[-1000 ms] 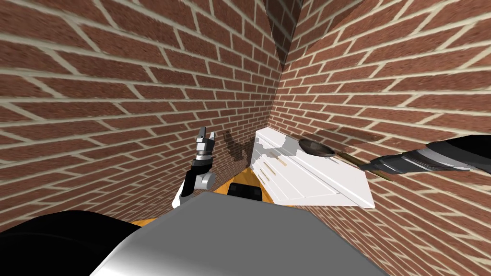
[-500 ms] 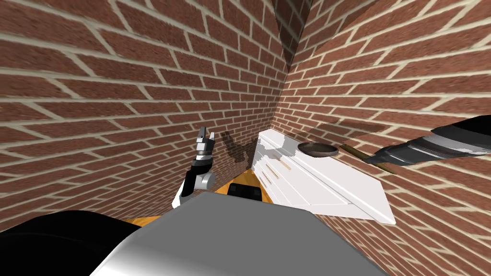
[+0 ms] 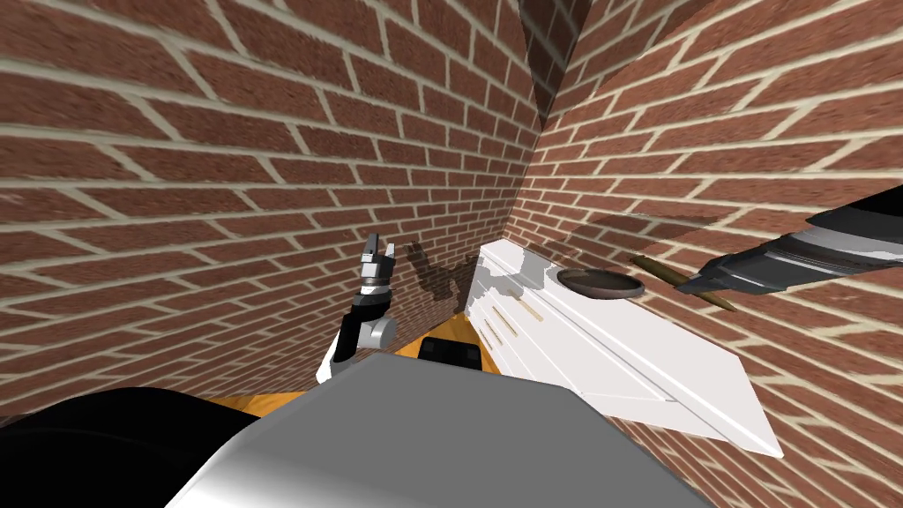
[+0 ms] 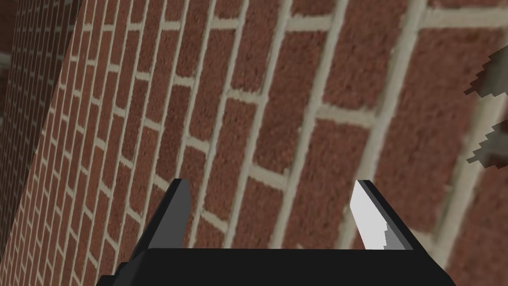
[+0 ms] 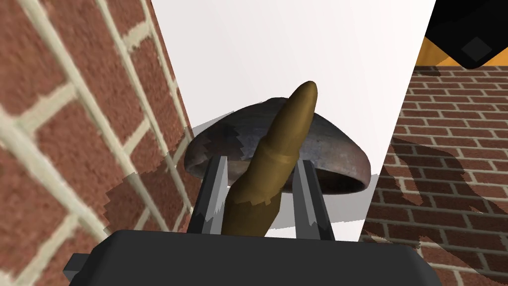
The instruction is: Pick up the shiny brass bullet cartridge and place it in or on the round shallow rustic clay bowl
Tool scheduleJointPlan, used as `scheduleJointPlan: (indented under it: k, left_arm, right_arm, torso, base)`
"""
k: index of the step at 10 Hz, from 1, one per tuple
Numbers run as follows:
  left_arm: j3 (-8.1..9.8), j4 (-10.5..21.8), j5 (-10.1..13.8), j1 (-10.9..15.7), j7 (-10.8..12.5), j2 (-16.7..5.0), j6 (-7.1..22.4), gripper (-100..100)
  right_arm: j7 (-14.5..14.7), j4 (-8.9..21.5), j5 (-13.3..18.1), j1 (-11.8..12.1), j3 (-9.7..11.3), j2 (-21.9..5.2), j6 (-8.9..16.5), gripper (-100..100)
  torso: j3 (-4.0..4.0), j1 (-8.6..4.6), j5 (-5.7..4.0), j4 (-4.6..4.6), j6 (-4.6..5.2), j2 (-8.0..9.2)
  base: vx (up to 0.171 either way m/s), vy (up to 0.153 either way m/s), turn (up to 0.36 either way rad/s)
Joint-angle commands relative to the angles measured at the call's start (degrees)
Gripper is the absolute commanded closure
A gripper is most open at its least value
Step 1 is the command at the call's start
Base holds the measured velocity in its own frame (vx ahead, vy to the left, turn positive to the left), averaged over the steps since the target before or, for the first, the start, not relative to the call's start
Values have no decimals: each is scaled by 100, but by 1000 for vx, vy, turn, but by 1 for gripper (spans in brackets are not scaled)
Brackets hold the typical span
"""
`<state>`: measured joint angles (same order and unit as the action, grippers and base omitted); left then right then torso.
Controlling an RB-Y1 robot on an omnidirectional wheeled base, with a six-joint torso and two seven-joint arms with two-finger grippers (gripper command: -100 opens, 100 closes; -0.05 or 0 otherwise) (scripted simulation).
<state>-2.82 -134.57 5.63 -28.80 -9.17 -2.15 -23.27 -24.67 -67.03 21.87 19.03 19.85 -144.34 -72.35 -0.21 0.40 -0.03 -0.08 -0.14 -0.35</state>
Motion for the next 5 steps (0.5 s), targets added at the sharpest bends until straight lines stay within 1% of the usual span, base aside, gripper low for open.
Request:
scheduleJointPlan:
  k: [1, 3, 4, 5]
  left_arm:
    - [0, 0, 0, 0, 0, 0, 0, 0]
    - [0, 0, 0, 0, 0, 0, 0, 0]
    - [0, 0, 0, 0, 0, 0, 0, 0]
    - [0, 0, 0, 0, 0, 0, 0, 0]
  right_arm:
    - [22, -53, 21, -112, -4, -186, -116, 100]
    - [58, -70, 46, -218, -30, -402, -268, 100]
    - [29, -111, 45, -191, 0, -316, -167, 100]
    - [24, -123, 44, -202, -4, -331, -164, -100]
  torso:
    - [0, 0, 0, 0, 0, 0]
    - [0, -3, -1, 0, -4, 1]
    - [-1, 0, -1, -2, -10, 0]
    - [3, -7, -6, -1, -3, 8]
  base:
    - [46, 5, 74]
    - [42, 0, 86]
    - [19, 1, 31]
    - [0, 0, 0]
